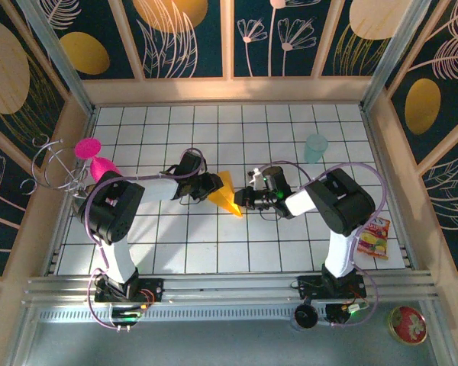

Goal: Fold a paper plane with a square sheet of paper (pick it up from the middle)
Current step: Fourth fold the wing at the center of the table.

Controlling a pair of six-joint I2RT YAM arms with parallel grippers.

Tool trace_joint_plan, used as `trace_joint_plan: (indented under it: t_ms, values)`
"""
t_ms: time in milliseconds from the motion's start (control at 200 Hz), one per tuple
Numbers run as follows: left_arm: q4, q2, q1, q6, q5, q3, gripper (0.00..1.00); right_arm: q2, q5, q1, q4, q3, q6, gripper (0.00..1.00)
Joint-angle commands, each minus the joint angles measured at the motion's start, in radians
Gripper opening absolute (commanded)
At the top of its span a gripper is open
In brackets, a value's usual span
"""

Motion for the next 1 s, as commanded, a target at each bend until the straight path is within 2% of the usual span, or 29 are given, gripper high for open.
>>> trace_joint_plan:
  t_ms: [0, 255, 350, 691, 856, 991]
  values:
    - [-0.160, 0.079, 0.008, 0.041, -0.108, -0.025, 0.42, 0.028, 0.008, -0.009, -0.038, 0.006, 0.014, 0.09]
    - [-0.176, 0.025, 0.008, 0.064, -0.092, 0.035, 0.47, 0.024, 0.010, -0.009, -0.008, -0.016, 0.025, 0.05]
    - [-0.157, -0.009, 0.008, 0.069, -0.076, 0.062, 0.49, 0.022, 0.010, -0.039, 0.018, -0.030, 0.036, 0.04]
    - [-0.069, -0.055, 0.008, 0.071, -0.008, 0.079, 0.50, 0.026, -0.011, -0.044, 0.056, -0.042, 0.049, 0.03]
    - [0.020, -0.071, 0.008, 0.065, 0.054, 0.059, 0.46, 0.030, -0.015, -0.044, 0.045, -0.039, 0.040, 0.03]
    - [0.131, -0.054, 0.008, 0.039, 0.159, 0.048, 0.36, 0.036, -0.013, -0.042, 0.034, -0.032, 0.034, 0.03]
